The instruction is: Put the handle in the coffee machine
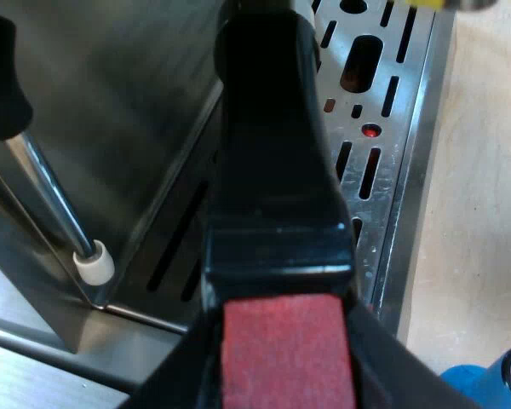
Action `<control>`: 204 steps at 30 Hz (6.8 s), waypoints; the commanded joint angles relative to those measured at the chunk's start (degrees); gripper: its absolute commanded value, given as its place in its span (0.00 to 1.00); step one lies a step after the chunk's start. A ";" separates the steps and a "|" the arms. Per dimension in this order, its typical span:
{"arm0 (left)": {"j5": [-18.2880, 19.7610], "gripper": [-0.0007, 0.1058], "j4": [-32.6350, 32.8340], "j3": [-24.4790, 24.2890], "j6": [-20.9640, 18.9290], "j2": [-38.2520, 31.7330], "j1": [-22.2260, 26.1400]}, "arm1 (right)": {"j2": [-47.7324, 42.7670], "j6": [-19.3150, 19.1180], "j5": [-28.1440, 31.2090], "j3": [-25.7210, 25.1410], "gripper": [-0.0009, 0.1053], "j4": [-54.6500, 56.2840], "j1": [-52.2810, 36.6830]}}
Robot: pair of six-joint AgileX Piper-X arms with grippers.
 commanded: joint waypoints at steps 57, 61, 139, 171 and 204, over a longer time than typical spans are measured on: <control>9.05 0.01 0.34 -0.78 -9.06 -6.95 -0.09 | -0.34 -1.00 0.69 0.00 0.67 0.03 -0.73; 10.23 0.01 0.90 -0.78 -9.61 -6.95 -0.09 | -0.34 -2.25 0.69 0.00 0.67 0.03 -1.44; 8.56 0.01 -0.56 -0.78 -9.59 -6.95 -0.09 | 17.64 -36.29 -19.93 5.36 0.44 -73.24 -19.49; 8.03 0.01 -0.97 -0.78 -9.59 -6.95 -0.09 | 17.64 -39.95 -21.39 5.36 0.44 -76.27 -18.65; 1.67 0.65 -0.47 -0.78 -9.66 -6.95 -0.09 | 17.64 -39.95 -22.77 5.36 0.44 -78.16 -18.65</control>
